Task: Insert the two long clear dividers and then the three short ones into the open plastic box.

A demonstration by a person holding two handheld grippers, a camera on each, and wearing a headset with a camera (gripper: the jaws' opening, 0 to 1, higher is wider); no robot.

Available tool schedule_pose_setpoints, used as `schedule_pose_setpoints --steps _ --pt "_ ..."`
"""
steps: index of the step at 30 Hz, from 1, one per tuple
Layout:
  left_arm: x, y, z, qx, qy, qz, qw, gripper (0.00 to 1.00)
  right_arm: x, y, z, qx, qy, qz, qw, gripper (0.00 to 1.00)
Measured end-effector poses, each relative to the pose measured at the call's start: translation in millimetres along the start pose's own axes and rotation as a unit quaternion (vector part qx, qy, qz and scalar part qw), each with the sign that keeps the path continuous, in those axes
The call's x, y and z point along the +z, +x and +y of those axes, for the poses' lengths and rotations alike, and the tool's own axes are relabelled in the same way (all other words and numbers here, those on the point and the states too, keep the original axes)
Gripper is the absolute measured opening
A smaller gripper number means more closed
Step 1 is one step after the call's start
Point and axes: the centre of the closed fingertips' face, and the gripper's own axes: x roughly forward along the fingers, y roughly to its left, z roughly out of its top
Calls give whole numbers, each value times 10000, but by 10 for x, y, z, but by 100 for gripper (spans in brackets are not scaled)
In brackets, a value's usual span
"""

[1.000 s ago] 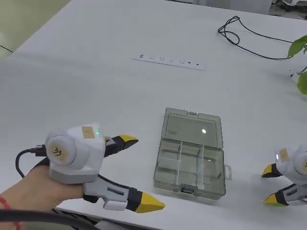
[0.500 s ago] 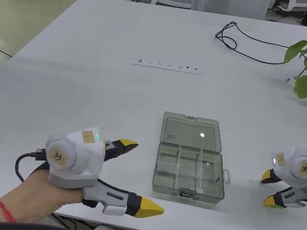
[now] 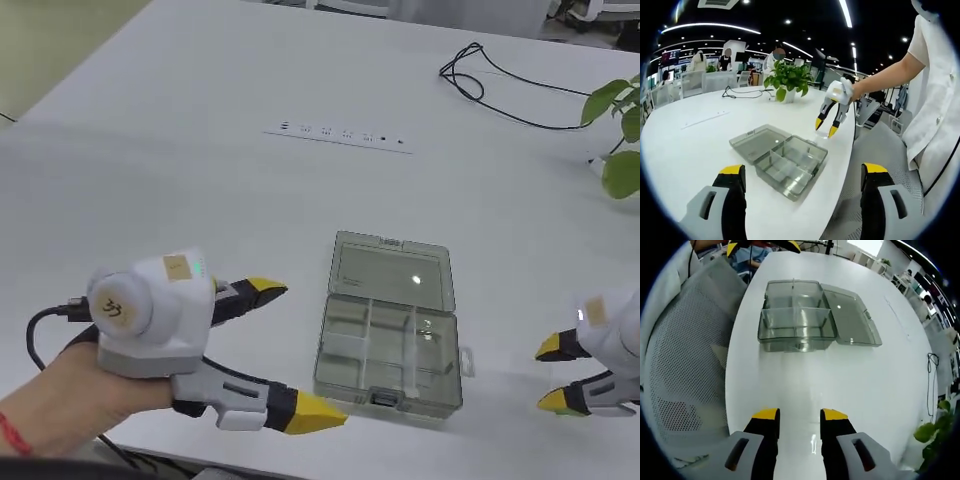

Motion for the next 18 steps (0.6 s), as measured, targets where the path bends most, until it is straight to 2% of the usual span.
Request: schedule_pose_setpoints --steps 8,10,13,15,17,18 --pt "211 73 -28 -31 -306 -197 9993 92 339 -293 6 -318 -307 -166 9989 33" --pt "248 119 -58 -72 -493 -166 9986 88 435 -363 15 -395 -421 -191 9981 33" --pt "293 185 -105 -148 -533 -176 9983 83 607 -468 38 -491 -511 -278 9971 33" --pt "318 219 -153 -240 -706 -167 9971 79 714 -530 61 -547 -553 -334 9964 33" --pt "359 264 -199 -322 -1041 -200 9938 75 794 -572 75 -585 -604 -368 9958 33" --pt "403 292 -211 -358 -1144 -304 9923 73 848 -601 89 -604 -627 -390 9954 33"
